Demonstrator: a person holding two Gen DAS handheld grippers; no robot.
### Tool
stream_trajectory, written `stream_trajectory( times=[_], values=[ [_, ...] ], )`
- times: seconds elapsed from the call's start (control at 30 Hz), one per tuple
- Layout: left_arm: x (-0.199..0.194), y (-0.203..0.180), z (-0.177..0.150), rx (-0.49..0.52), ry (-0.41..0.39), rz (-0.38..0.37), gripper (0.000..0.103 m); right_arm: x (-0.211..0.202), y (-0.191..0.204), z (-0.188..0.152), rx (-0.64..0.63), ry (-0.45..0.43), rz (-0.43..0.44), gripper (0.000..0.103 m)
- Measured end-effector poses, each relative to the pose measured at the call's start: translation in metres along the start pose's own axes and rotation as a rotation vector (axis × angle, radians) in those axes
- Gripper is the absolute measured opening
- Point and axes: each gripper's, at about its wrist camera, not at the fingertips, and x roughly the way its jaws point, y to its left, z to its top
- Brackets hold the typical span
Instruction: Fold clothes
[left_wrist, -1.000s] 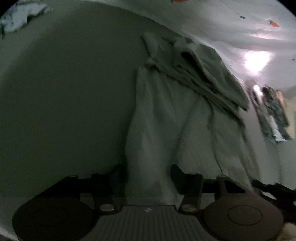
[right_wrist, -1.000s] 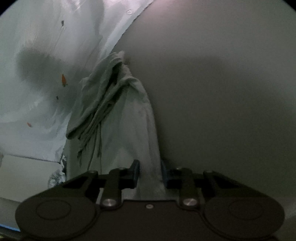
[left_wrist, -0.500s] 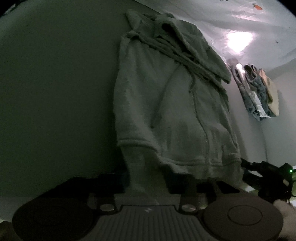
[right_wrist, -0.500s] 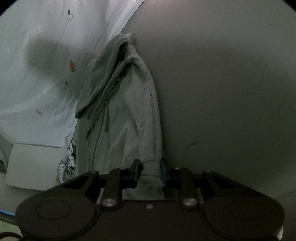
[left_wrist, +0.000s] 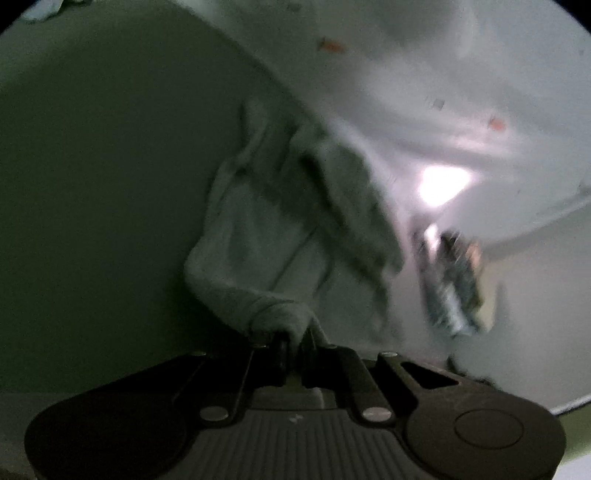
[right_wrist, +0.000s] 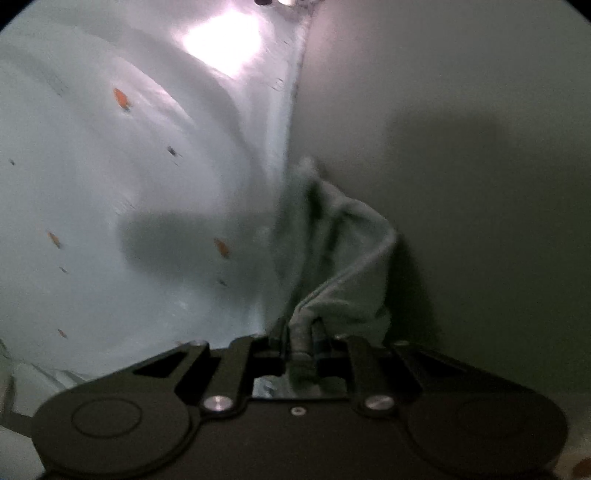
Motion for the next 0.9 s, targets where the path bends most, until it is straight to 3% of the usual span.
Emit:
stream_trajectory(
  times=[0.23,0.47,0.77,0.9],
  values=[
    [0.003,-0.024,0.047,0.000,-0.139,-0.052,0.006,0.024,0.015,0.020,0.052,-0.070,0.103,0.012],
    [0.021,-0.028,0.092,-0.026,-0.230,-0.073,0.006,0.062,0.025,0.040,0.083,-0.114,0.151,0.010],
    [0.086,-0.004,0.149,-0.095,-0.234,-0.056,0.006,0.129,0.022,0.076,0.106,-0.129,0.111,0.008],
    [0.121,0.001,0.171,-0.191,-0.232,-0.112,0.006,0.166,0.022,0.088,0.179,-0.136,0.095,0.008]
  ],
)
